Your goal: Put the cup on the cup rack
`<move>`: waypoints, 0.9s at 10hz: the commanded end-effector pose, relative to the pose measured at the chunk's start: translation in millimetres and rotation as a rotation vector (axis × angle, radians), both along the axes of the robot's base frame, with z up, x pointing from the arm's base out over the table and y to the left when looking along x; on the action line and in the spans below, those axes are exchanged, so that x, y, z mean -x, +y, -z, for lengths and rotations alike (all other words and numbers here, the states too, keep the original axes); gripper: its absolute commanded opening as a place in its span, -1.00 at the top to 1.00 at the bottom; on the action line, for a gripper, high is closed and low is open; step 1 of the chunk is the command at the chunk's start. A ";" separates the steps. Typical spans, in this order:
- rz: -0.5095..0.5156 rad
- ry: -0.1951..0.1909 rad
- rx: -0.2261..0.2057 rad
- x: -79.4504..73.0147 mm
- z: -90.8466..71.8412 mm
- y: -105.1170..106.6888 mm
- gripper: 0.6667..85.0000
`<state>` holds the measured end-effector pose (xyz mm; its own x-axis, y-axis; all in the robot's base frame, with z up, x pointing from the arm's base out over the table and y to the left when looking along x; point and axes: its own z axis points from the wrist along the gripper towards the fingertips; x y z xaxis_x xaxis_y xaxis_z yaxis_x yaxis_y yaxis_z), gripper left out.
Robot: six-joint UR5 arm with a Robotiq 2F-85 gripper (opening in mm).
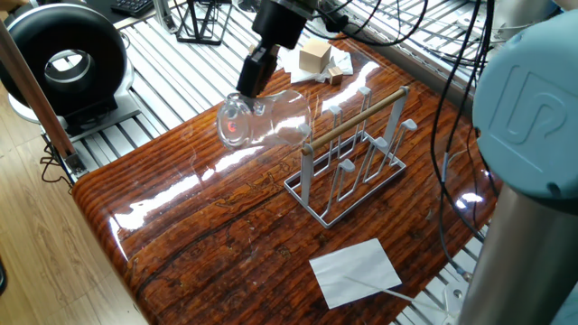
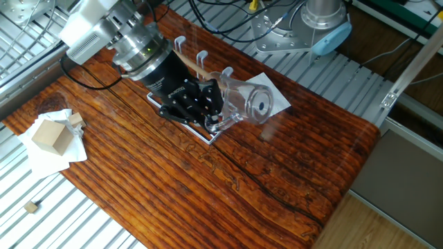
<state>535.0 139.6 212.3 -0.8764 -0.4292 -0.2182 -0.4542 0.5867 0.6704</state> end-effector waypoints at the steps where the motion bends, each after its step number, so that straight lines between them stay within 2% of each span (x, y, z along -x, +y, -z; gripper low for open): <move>1: -0.027 -0.009 -0.025 3.8 -0.4 -12.6 0.99; 9: -0.040 -0.018 -0.047 5.3 3.9 -14.9 0.99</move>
<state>528.5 124.2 204.9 -0.8565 -0.4561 -0.2415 -0.4840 0.5472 0.6829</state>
